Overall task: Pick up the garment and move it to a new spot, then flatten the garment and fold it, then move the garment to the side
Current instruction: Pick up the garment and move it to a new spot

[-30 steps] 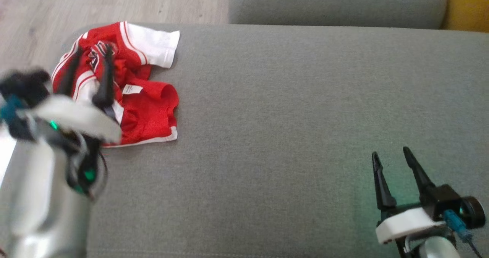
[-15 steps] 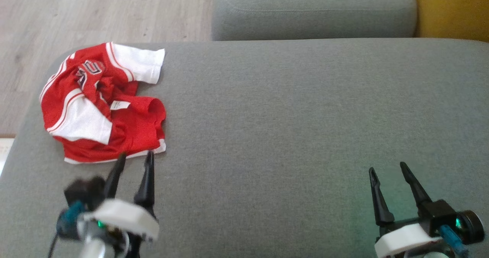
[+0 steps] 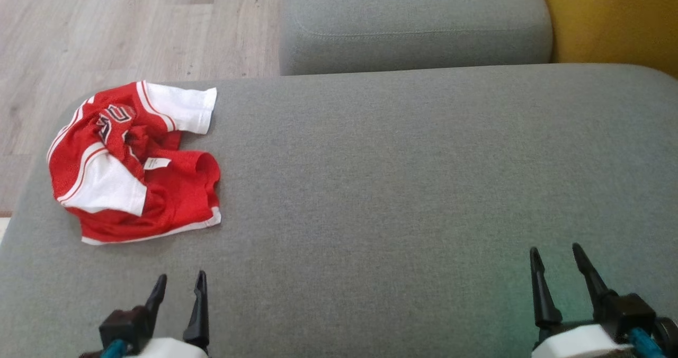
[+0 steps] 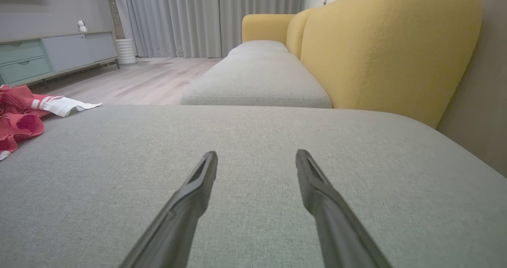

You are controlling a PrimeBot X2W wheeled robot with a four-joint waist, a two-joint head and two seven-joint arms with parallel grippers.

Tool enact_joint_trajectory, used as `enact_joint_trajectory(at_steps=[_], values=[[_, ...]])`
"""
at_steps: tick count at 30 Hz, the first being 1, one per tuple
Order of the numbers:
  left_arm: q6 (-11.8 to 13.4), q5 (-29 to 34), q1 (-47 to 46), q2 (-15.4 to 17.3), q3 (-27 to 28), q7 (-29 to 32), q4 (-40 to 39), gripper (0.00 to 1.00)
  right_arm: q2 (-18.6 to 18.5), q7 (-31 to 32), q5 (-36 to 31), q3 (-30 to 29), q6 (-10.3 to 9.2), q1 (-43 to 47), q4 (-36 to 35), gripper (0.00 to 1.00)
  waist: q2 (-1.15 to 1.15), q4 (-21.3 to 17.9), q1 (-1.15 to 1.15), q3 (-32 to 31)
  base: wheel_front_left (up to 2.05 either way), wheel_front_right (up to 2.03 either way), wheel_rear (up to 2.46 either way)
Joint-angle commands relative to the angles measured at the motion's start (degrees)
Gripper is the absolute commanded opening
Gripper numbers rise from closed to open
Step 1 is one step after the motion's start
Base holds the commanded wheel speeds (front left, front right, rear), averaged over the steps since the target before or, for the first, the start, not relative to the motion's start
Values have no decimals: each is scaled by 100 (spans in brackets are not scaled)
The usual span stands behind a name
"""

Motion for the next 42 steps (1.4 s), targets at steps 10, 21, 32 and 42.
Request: enact_joint_trajectory(at_steps=[10,21,32,42], values=[[-180,276,-184,-136,587,-77,-411,100,-36,-79,37,108,-4,-139,-141,100,0,-57,0,4,0,0,0],[-363,474,-302,-287,709,-77,-435,100,-36,-79,26,113,-4,-84,-107,100,0,341,0,-2,0,0,0],[-465,582,-278,-302,939,-77,-521,100,-36,-79,73,280,-4,-127,-74,100,0,1849,0,-128,0,0,0],[-504,460,-333,-326,1136,-77,-887,100,-36,-79,-37,495,-4,-273,-10,100,0,2114,0,-114,0,0,0]])
